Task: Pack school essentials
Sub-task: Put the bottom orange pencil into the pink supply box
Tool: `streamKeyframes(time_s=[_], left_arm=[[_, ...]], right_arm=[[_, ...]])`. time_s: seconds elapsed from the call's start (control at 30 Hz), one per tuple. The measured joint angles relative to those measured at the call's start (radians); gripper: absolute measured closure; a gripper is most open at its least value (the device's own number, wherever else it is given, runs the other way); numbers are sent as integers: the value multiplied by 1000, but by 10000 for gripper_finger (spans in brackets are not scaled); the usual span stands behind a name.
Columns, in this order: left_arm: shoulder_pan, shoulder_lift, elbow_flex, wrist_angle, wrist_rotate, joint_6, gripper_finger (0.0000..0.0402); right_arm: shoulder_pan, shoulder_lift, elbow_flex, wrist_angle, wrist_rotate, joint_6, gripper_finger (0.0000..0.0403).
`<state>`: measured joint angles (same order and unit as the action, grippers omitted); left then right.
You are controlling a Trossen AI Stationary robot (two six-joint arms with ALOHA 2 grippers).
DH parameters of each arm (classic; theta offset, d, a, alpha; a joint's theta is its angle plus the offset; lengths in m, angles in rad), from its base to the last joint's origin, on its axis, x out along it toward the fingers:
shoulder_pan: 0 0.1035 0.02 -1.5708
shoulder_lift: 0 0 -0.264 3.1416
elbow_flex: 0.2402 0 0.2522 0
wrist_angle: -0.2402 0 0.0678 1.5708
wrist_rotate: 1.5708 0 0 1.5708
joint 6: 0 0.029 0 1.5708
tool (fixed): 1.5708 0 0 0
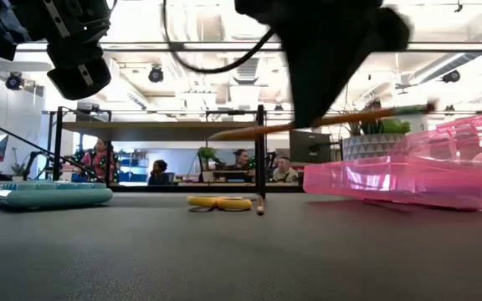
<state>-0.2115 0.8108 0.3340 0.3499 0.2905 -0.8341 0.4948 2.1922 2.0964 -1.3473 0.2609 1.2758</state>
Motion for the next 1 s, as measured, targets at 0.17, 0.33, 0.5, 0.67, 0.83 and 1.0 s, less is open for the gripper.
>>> streamKeyframes(time_s=[0.17,0.33,0.5,0.67,0.83,1.0], left_arm=[[0,1,0,0,0,2,191],[0,0,0,0,0,3,191],[0,0,0,1,0,3,191],[0,0,0,1,-2,3,191],[0,0,0,8,-41,4,191],[12,1,0,9,-93,12,191]], right_arm=[[-2,-27,-8,-171,1,73,390],[-12,-81,-69,-221,4,92,390],[-39,-190,-225,-218,28,127,390],[-76,-360,-463,-125,37,206,390],[-124,-511,-713,109,87,264,390],[-189,-592,-907,233,115,307,390]])
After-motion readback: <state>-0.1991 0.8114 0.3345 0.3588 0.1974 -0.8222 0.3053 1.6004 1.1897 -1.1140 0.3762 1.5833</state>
